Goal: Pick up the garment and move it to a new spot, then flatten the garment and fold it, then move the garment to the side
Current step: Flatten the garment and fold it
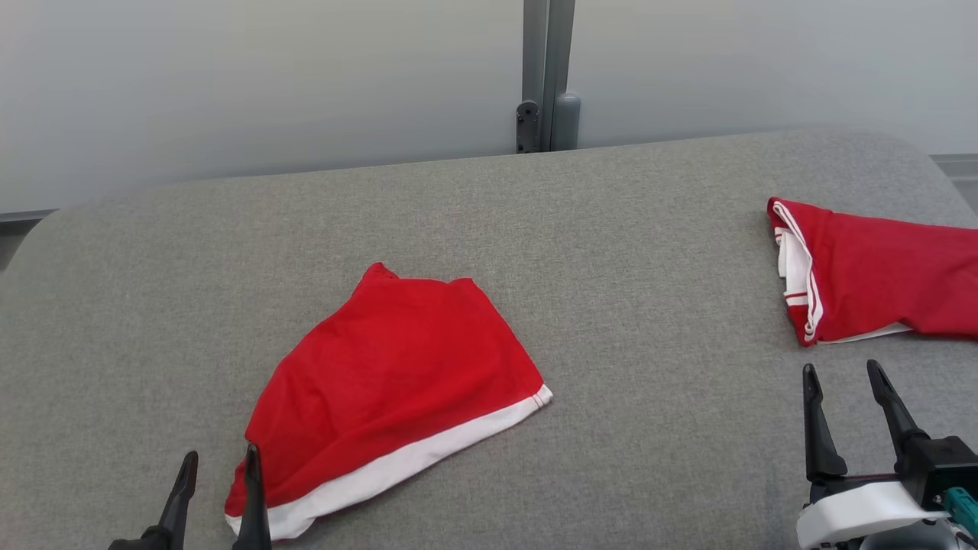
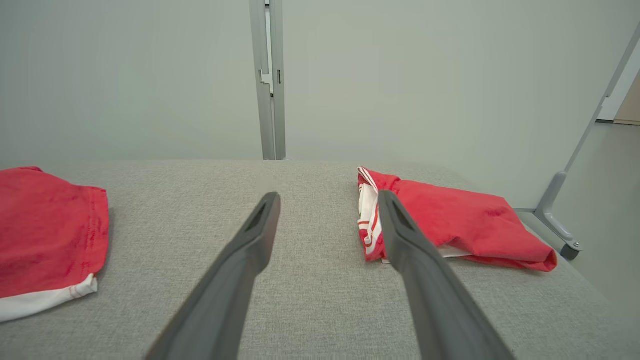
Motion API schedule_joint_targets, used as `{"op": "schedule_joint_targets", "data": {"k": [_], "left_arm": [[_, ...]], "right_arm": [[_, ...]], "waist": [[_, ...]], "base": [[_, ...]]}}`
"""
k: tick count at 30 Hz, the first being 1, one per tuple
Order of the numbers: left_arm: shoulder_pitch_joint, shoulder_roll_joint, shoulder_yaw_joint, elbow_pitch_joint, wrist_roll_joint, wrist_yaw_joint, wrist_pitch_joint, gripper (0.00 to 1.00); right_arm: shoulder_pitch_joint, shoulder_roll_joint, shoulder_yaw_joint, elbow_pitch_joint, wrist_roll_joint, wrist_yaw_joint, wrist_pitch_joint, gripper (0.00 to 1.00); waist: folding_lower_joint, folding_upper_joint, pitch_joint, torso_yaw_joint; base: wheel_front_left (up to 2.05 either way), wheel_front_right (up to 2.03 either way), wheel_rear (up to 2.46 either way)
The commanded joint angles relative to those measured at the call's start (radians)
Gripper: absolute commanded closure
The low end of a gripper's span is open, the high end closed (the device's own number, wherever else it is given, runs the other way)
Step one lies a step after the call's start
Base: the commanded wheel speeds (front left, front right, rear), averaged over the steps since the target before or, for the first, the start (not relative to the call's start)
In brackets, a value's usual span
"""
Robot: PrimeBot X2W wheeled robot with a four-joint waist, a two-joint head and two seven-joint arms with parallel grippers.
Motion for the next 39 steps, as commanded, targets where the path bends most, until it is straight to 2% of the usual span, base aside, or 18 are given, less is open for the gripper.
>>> {"op": "schedule_joint_targets", "data": {"k": [1,30,33,36,39], "left_arm": [[-0.018,-0.006,0.007,0.001,0.010,-0.006,-0.002,0.00],[-0.039,0.013,-0.029,-0.006,-0.001,-0.007,-0.003,0.00],[-0.024,0.010,-0.007,-0.007,-0.004,-0.007,-0.002,0.00],[-0.005,0.017,0.009,0.029,0.002,-0.007,-0.002,0.00],[-0.011,0.039,0.005,0.087,-0.001,-0.005,0.061,0.00]], "right_arm": [[0.002,0.000,0.003,0.004,0.001,-0.001,0.000,0.00],[-0.012,0.000,0.032,0.021,0.031,-0.002,0.000,0.00],[-0.036,0.002,0.093,0.012,0.065,-0.001,0.000,0.00],[-0.065,-0.005,0.209,0.059,0.118,-0.001,0.000,0.00],[-0.134,-0.037,0.332,0.116,0.179,-0.001,0.088,0.00]], "waist": [[0.0000,-0.0001,0.000,0.000],[0.0000,-0.0001,-0.017,-0.004],[0.0000,-0.0001,-0.019,0.003],[0.0000,-0.0001,-0.021,0.015],[0.0000,-0.0001,-0.016,0.034]], "base": [[0.00,0.00,0.00],[0.00,0.00,0.00],[0.00,0.00,0.00],[0.00,0.00,0.00],[0.00,0.00,0.00]]}}
